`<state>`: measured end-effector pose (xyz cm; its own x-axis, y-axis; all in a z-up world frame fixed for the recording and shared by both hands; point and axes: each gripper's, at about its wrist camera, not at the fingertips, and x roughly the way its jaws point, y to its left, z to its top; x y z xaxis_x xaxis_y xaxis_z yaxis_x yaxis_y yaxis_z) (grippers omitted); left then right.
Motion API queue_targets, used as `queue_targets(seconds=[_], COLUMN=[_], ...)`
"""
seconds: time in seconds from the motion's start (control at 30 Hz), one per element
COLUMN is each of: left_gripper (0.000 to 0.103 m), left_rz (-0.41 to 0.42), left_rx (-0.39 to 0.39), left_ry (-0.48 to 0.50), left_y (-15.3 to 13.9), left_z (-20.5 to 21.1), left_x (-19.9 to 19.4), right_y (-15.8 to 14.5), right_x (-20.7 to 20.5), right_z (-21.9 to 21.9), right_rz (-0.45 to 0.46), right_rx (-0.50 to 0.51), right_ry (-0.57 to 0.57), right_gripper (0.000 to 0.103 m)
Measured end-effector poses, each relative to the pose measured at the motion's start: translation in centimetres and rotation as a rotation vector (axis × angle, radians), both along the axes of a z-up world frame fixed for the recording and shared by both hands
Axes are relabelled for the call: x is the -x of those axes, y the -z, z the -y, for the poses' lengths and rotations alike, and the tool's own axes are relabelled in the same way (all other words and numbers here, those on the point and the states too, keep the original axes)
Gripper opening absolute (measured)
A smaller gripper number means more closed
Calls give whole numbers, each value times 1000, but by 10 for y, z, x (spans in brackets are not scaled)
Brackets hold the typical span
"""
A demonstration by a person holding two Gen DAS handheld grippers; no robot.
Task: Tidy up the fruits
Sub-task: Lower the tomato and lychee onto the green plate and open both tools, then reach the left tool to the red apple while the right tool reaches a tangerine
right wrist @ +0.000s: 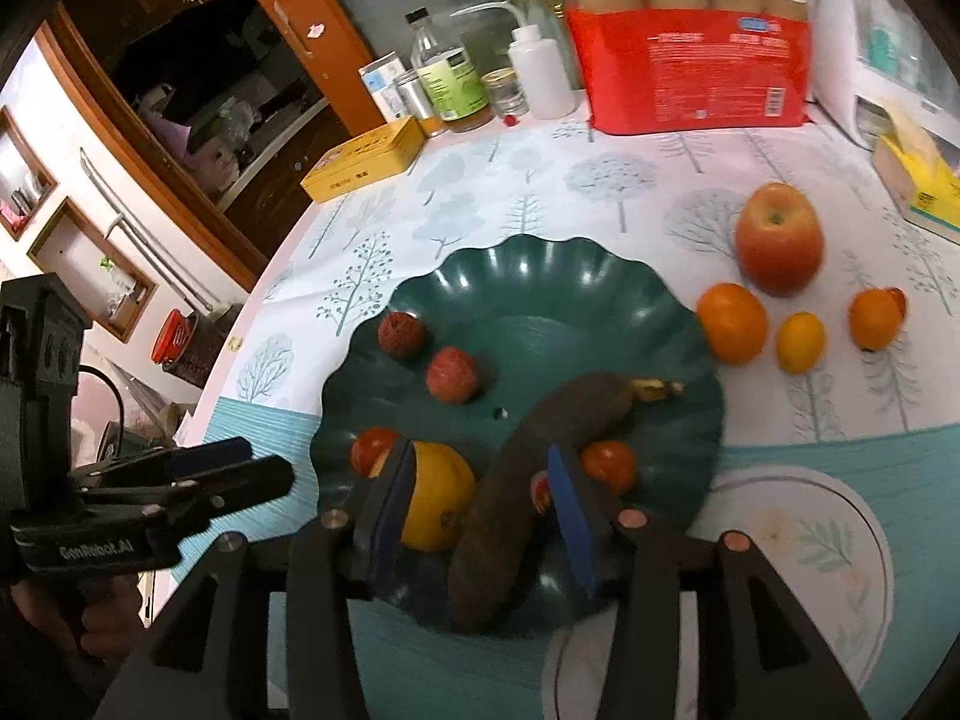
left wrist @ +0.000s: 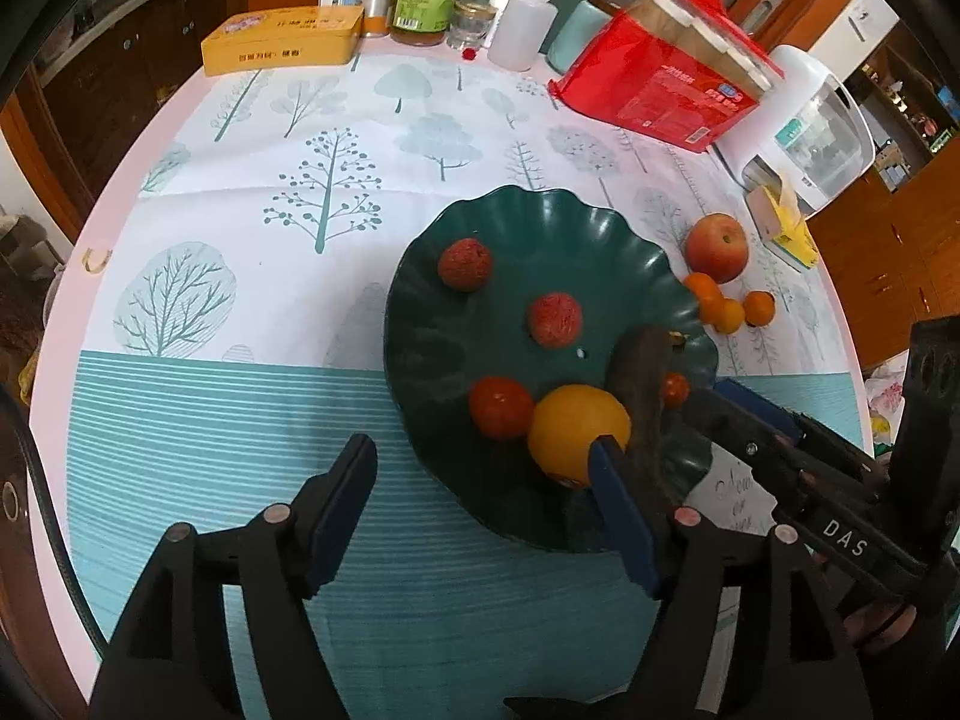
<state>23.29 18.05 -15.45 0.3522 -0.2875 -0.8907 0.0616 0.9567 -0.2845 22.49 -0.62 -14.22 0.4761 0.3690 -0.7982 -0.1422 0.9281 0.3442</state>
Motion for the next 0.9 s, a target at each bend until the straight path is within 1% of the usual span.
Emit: queue_targets(seconds=[0.07, 0.23, 0.3, 0.4, 0.5, 0.67, 0.77, 0.9], left_gripper=[75, 76, 77, 81, 82, 84, 85, 87], left_rz=[9, 7, 2, -6, -20, -30, -28, -39], left_rx=[-5, -14, -23, -27, -29, -54, -81, -96], left_ry=[8, 35, 47, 67, 81, 101, 99, 88], left_y=[-4, -11, -13, -16, -17, -22, -26, -30], left_z=[4, 21, 29, 43, 59, 87, 103, 124], left_x=[5, 20, 25, 33, 39, 41, 39, 32], right_y=[-1, 2, 4, 5, 6, 9, 9, 6], right_x=[9, 32, 42, 54, 65, 74, 75, 71], right_z=[7, 29, 39, 56, 76, 113, 134, 160], right_rz=[-4, -31, -46, -64, -74, -91, -98, -84], right_rx=[6, 19, 29, 45, 61, 68, 50, 48], right_ry=[19, 70, 90, 114, 133, 171, 184, 196], right_gripper=[47, 48, 48, 48, 48, 49, 49, 50])
